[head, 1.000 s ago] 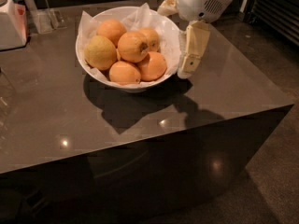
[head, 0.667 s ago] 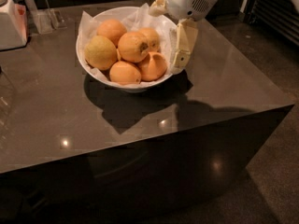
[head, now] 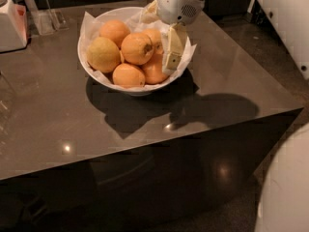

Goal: Pick orange from white bowl

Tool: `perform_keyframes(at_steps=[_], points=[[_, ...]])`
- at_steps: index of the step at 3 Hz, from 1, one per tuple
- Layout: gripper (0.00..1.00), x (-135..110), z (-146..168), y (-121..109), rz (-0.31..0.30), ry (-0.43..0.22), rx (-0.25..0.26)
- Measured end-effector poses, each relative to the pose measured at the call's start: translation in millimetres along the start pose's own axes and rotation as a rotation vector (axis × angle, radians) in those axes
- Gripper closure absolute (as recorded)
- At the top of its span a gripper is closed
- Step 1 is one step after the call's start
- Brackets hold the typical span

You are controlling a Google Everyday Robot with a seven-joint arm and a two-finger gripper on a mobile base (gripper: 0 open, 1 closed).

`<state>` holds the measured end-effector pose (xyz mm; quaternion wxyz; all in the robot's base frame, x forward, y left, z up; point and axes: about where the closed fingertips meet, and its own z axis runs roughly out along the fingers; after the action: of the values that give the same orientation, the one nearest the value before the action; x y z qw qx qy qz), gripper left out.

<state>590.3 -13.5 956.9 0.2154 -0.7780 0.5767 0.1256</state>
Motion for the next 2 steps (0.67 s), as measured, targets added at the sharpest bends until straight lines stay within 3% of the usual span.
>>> perform_keyframes(at_steps=[2], points=[[0.00,8,29,-19,0.017,-0.035,-0.055]])
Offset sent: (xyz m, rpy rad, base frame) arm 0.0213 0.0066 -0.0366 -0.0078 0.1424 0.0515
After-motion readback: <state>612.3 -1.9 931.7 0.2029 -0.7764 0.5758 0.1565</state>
